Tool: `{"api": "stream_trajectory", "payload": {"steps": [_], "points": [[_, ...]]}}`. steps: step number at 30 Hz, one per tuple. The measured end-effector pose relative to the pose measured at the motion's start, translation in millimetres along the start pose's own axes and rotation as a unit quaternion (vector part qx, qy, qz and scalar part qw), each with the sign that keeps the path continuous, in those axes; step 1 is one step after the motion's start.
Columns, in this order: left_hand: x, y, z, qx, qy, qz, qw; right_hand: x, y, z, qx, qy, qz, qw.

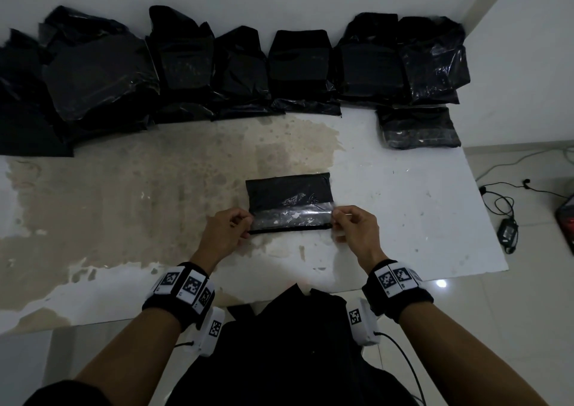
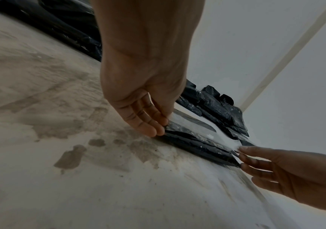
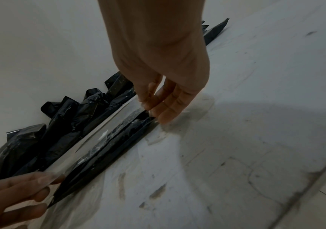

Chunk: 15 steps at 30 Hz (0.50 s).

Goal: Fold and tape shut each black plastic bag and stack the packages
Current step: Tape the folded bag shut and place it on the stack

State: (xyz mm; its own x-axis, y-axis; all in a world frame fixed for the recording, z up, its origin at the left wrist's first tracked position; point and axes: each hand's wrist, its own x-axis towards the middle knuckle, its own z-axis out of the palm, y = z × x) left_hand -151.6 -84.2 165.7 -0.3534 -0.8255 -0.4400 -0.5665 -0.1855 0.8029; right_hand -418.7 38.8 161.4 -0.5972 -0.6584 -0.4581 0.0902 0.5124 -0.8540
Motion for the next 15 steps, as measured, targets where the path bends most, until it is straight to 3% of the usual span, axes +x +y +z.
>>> {"api": "stream_trajectory", "payload": {"steps": [15], "points": [[13, -11, 5, 0.006, 0.008, 0.000, 1.000, 3, 13, 7, -0.104, 0.027, -0.043, 0.993]]}}
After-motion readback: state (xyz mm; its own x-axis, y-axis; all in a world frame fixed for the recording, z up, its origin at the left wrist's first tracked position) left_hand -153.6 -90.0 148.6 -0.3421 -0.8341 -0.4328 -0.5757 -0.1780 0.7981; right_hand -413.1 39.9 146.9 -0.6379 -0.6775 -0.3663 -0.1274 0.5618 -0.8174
